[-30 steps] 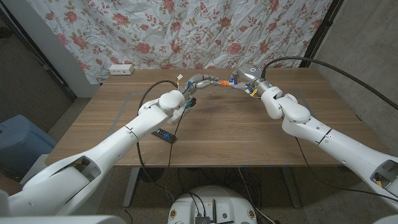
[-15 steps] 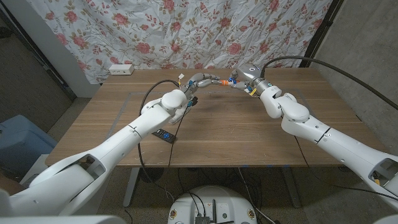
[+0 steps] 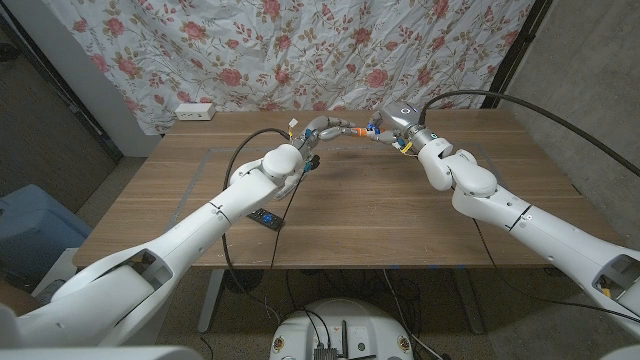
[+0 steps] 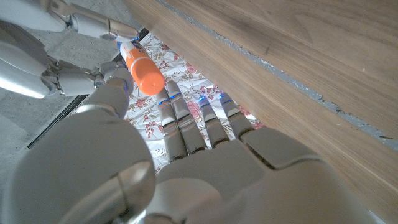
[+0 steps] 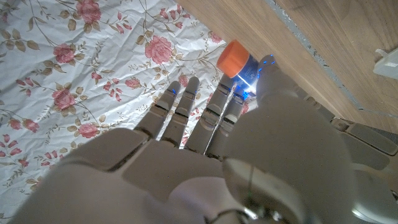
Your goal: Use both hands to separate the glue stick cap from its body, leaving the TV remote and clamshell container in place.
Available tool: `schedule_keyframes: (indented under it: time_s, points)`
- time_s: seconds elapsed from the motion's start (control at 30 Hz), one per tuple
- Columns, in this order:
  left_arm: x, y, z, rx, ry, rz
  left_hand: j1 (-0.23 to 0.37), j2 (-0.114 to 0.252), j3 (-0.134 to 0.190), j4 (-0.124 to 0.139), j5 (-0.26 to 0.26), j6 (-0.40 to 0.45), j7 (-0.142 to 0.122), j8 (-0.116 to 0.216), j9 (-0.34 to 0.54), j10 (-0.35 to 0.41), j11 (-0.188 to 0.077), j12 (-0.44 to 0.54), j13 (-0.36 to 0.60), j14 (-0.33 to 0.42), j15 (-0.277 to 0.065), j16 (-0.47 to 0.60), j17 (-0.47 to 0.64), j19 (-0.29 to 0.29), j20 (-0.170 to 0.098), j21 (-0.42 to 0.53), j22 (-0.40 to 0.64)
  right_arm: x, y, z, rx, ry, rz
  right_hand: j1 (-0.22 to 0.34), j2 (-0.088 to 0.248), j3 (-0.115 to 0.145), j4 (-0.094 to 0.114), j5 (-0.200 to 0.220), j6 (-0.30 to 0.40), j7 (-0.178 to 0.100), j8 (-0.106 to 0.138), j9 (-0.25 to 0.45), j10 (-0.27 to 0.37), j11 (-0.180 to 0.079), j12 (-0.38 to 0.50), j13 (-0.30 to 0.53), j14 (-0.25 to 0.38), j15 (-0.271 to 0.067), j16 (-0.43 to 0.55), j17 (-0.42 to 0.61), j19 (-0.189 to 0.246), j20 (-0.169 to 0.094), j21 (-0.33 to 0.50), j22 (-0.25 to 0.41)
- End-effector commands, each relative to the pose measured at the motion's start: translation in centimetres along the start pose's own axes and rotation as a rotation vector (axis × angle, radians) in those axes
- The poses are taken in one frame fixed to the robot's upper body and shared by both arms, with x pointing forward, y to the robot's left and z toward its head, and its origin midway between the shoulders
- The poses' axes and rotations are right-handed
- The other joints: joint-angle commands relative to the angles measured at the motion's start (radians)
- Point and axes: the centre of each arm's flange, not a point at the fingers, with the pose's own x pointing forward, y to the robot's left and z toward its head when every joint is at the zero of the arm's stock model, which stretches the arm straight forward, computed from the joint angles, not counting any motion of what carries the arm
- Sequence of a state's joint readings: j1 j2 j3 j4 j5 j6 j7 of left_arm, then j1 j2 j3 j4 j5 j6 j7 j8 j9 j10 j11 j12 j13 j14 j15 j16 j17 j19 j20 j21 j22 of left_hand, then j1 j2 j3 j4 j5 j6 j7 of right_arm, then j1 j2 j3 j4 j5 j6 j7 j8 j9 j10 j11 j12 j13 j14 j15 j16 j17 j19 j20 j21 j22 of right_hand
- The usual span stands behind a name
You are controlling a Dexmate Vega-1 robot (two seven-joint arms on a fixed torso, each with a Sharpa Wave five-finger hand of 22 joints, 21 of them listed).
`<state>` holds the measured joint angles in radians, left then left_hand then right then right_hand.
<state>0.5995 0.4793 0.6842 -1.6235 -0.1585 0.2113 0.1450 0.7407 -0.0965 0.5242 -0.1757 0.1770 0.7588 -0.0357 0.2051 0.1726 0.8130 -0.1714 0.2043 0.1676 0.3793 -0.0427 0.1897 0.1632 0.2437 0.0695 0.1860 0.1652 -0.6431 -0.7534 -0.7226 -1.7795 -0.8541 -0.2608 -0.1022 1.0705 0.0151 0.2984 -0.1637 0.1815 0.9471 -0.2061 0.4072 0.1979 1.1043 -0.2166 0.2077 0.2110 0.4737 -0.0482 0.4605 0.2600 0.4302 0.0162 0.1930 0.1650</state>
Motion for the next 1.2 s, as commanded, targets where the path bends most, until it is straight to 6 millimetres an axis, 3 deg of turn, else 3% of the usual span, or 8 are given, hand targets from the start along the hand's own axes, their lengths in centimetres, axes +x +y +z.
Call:
schedule_keyframes:
  time_s: [0.03, 0.47, 1.2]
  points:
    - [-0.21, -0.27, 0.19, 0.002, 0.006, 0.027, 0.021, -0.005, -0.009, -0.001, 0.006, 0.055, -0.005, 0.013, 0.002, 0.04, -0.011, 0.008, 0.003, 0.024, -0.038, 0.005, 0.0, 0.012, -0.017, 0.005, 0.002, -0.09, -0.16, 0.09, -0.001, 0.005, -0.008, 0.009, 0.017, 0.004, 0.007, 0.004, 0.031, -0.02, 0.003, 0.004, 0.009, -0.004, 0.003, 0.005, 0.011, -0.13, -0.003, 0.0, 0.002, -0.005, -0.004, 0.003]
    - [0.06, -0.44, 0.76, 0.012, 0.008, 0.059, 0.063, -0.016, -0.019, -0.004, 0.008, 0.134, 0.002, 0.012, 0.003, 0.11, -0.025, 0.002, 0.004, 0.059, -0.053, 0.003, 0.0, 0.039, -0.045, 0.006, 0.001, -0.06, -0.19, 0.25, 0.0, 0.004, -0.017, 0.005, 0.018, 0.0, 0.01, 0.003, 0.03, -0.02, -0.001, 0.003, 0.009, -0.003, 0.002, 0.005, 0.009, -0.128, 0.0, 0.003, 0.002, -0.007, -0.004, 0.003]
    - [-0.17, -0.98, 0.97, 0.006, 0.021, 0.101, 0.121, -0.009, -0.021, -0.004, 0.011, 0.188, -0.007, 0.004, 0.005, 0.171, -0.029, -0.004, 0.005, 0.097, -0.066, 0.003, 0.0, 0.059, -0.058, 0.005, 0.002, -0.21, -0.25, 0.29, 0.01, 0.011, -0.025, -0.001, 0.024, -0.005, 0.012, 0.001, 0.033, -0.02, -0.005, 0.002, 0.008, -0.003, 0.001, 0.005, 0.007, -0.127, 0.002, 0.006, 0.001, -0.008, -0.004, 0.003]
